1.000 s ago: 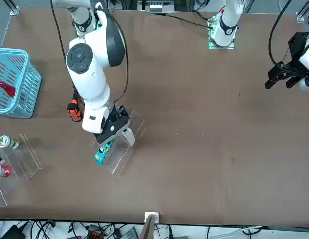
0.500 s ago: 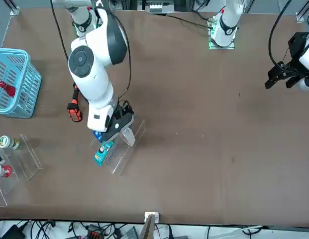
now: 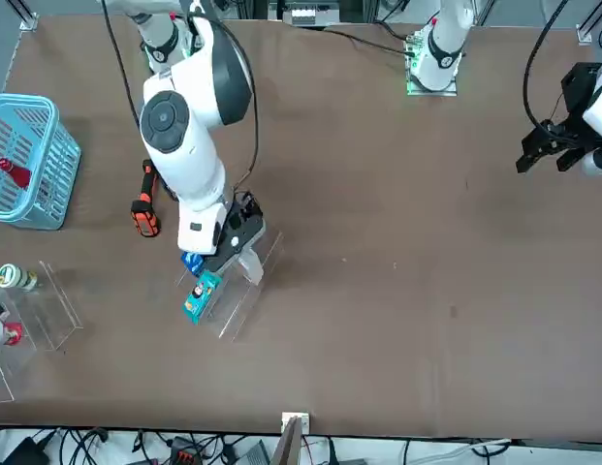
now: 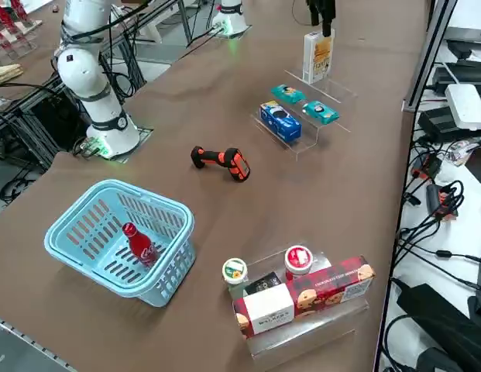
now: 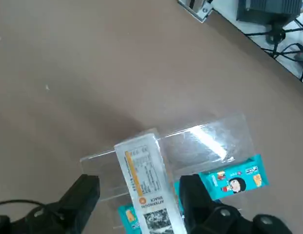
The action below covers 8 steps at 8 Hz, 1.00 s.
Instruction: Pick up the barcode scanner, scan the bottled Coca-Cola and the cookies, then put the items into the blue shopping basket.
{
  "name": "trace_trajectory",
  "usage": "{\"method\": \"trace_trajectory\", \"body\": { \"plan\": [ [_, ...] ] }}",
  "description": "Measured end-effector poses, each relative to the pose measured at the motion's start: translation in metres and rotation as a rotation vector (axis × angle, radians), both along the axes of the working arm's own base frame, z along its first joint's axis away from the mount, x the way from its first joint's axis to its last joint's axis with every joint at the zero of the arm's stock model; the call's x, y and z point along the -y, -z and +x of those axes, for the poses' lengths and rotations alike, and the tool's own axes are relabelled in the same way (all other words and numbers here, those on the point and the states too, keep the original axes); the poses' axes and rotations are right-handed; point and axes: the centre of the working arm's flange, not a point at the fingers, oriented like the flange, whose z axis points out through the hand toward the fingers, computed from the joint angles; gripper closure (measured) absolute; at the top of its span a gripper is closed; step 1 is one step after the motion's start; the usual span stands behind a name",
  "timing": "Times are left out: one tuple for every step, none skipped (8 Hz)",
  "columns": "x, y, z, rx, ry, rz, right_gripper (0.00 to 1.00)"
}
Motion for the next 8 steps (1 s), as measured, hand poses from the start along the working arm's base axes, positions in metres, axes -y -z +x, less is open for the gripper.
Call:
{"method": "trace_trajectory", "body": {
  "plan": [
    [-0.006, 0.004, -0.003, 0.002, -0.013, -0.018, 0.0],
    [-0.009, 0.008, -0.004, 0.0, -0.018, -0.028, 0.0],
    [-0.009, 0.013, -0.003, -0.003, -0.019, -0.035, 0.0],
    [-0.007, 0.017, -0.002, -0.006, -0.018, -0.041, 0.0],
    [-0.004, 0.019, 0.001, -0.009, -0.013, -0.044, 0.0],
    [0.002, 0.021, 0.005, -0.01, -0.01, -0.047, 0.0],
    [0.007, 0.023, 0.008, -0.013, -0.007, -0.049, 0.04],
    [0.01, 0.025, 0.01, -0.015, -0.003, -0.051, 0.12]
  ]
}}
